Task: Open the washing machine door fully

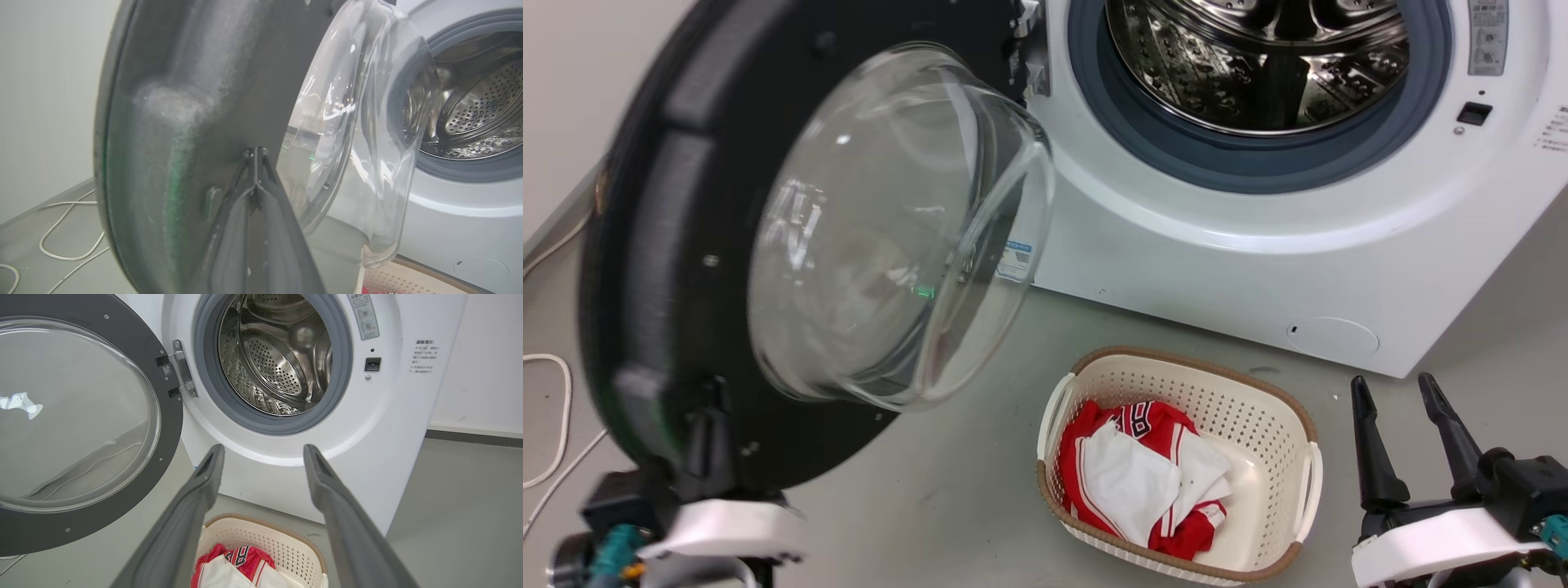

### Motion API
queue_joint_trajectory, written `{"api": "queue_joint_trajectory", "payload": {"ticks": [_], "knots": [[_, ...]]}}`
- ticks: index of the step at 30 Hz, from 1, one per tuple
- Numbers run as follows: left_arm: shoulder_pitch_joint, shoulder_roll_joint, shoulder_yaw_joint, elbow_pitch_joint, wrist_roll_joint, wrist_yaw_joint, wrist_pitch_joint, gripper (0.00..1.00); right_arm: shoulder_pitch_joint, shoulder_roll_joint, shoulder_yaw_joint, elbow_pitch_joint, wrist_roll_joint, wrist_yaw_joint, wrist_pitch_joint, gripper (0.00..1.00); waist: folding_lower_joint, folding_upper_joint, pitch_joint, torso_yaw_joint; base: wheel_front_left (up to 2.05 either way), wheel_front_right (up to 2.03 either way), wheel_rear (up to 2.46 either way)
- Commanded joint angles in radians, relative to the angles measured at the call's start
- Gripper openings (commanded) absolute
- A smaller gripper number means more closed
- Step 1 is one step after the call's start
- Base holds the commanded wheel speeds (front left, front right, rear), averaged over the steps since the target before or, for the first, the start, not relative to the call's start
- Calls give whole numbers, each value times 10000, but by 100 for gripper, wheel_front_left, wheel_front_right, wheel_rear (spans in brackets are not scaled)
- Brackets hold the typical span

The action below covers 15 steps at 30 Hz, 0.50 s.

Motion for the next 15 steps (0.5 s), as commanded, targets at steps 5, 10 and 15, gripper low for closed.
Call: {"api": "queue_joint_trajectory", "payload": {"ticks": [5,10,15], "knots": [[-845,527,974,788,-529,-187,-309,0,-234,20,-67,-118,-83,-7,36,100,-1,0,301,-160,0,0,0],[-1358,940,1564,1588,-787,-424,-442,0,-304,20,-20,-100,-80,-7,41,100,-1,0,435,-273,0,0,0],[-1790,1269,2029,2310,-986,-725,-479,0,-341,20,-45,-87,-81,-7,4,100,-1,0,509,-349,0,0,0]]}}
